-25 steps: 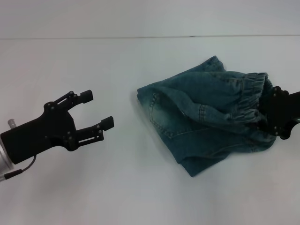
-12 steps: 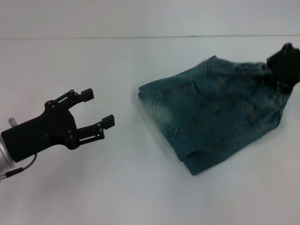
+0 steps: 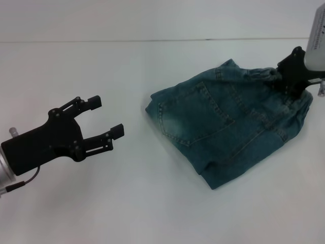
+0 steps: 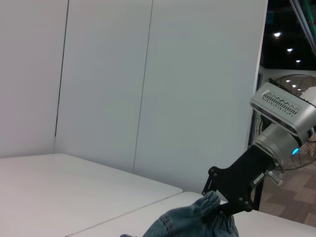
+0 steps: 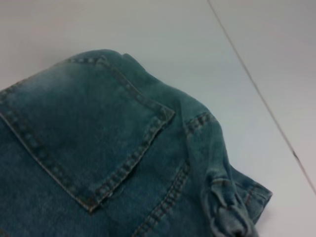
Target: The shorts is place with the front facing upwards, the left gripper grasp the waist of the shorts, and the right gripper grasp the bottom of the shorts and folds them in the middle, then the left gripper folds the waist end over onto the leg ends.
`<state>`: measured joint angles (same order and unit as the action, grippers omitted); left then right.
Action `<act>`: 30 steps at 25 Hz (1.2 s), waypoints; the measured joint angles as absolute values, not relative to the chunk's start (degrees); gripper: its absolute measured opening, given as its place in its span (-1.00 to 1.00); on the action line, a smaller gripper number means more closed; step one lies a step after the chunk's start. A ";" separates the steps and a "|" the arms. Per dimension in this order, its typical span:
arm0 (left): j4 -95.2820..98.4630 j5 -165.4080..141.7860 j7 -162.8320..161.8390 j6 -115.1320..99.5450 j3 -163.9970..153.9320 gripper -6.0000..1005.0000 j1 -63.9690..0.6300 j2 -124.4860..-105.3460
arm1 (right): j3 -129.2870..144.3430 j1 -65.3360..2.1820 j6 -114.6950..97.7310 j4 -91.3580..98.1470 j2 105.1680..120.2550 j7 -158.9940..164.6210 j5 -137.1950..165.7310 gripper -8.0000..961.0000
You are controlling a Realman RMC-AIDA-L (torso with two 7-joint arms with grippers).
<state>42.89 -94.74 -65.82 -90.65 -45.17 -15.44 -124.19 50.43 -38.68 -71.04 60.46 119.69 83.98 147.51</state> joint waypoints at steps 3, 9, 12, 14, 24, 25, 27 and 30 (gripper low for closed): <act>42.89 -94.74 -65.83 -90.57 -45.17 0.83 -15.44 -124.19 | 50.52 -38.49 -70.63 60.32 119.87 84.72 147.25 -0.74; 42.89 -94.74 -65.82 -90.25 -45.17 0.83 -15.46 -124.19 | 49.95 -37.42 -69.88 61.43 119.84 86.38 147.06 -0.63; 42.86 -94.74 -65.73 -90.18 -45.17 0.83 -15.47 -124.19 | 50.07 -36.44 -68.93 63.07 119.86 87.26 147.02 -0.52; 42.83 -94.74 -65.57 -90.17 -45.17 0.83 -15.46 -124.19 | 50.18 -35.74 -68.83 64.45 119.96 87.90 146.78 -0.45; 42.65 -95.83 -63.70 -90.53 -43.35 0.83 -14.32 -124.19 | 43.17 -29.35 -83.28 71.51 119.51 82.24 132.76 0.50; 42.32 -96.10 -62.64 -90.90 -42.92 0.83 -13.98 -124.19 | 41.52 -28.43 -85.42 71.36 119.51 80.70 130.56 0.66; 41.09 -96.25 -59.90 -91.88 -42.05 0.83 -13.41 -124.19 | 38.42 -25.53 -88.28 69.34 119.69 75.80 123.92 0.71; 38.77 -97.25 -54.18 -95.28 -39.54 0.83 -12.34 -123.99 | 37.38 -20.31 -90.01 63.01 119.75 67.87 114.38 0.79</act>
